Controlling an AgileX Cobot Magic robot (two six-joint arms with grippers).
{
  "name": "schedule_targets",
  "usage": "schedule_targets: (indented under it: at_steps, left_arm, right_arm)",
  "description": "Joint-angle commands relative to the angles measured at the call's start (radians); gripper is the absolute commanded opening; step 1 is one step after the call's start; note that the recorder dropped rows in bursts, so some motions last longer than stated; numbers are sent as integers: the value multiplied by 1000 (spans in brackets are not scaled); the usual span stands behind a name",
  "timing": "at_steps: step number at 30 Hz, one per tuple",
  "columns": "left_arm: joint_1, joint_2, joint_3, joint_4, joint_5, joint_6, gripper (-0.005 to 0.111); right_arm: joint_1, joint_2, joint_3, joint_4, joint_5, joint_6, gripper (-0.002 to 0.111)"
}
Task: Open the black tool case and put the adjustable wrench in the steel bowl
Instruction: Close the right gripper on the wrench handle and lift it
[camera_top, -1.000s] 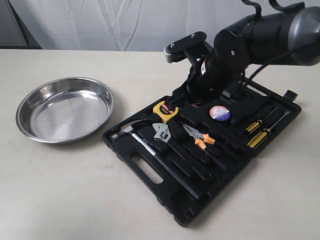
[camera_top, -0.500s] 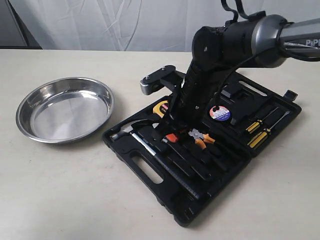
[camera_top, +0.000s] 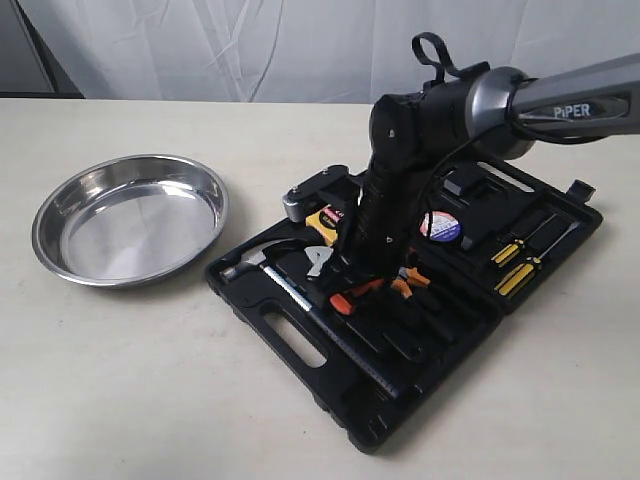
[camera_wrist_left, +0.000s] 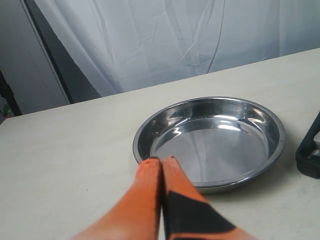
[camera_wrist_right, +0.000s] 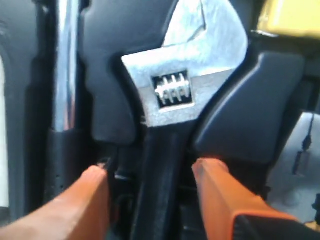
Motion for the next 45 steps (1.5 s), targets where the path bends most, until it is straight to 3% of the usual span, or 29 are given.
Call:
schedule_targets:
  at_steps: [1,3,7,45]
  left_arm:
    - [-1,-7,-2,1,-9,-4,0]
    - [-1,-7,-2,1,-9,-4,0]
    - [-1,-7,-2,1,-9,-4,0]
    - [-1,-7,-2,1,-9,-4,0]
  right_arm:
    - [-2,53,1,-71,-36,82,50]
    - [-2,68,1,-73,-34,84,44]
    - [-2,99,1,-67,20,84,-1]
    - [1,-131,-1,-47,-45,65,0]
